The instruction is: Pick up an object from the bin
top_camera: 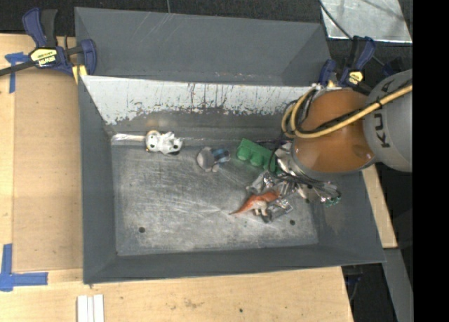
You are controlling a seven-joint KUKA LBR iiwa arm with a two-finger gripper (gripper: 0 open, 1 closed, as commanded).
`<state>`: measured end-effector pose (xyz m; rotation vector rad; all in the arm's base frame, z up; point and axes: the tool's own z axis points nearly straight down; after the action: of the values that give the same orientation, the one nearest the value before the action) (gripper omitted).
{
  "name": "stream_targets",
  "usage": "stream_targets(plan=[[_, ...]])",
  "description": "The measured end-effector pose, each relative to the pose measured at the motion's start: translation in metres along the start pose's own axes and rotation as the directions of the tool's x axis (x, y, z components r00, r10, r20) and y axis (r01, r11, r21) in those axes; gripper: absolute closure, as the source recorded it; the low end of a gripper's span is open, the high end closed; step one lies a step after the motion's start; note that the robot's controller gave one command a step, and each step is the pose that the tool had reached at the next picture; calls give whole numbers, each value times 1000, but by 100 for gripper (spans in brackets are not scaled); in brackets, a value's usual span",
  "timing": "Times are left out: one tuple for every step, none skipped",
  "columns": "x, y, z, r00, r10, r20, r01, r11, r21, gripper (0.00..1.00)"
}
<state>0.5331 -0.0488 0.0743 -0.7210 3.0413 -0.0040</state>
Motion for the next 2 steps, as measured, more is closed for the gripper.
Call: stream_targets(plan=[[0,0,0,1000,0,0,0,1000,0,100],[8,-11,-34,1000,18,-19,-19,1000,-11,100]])
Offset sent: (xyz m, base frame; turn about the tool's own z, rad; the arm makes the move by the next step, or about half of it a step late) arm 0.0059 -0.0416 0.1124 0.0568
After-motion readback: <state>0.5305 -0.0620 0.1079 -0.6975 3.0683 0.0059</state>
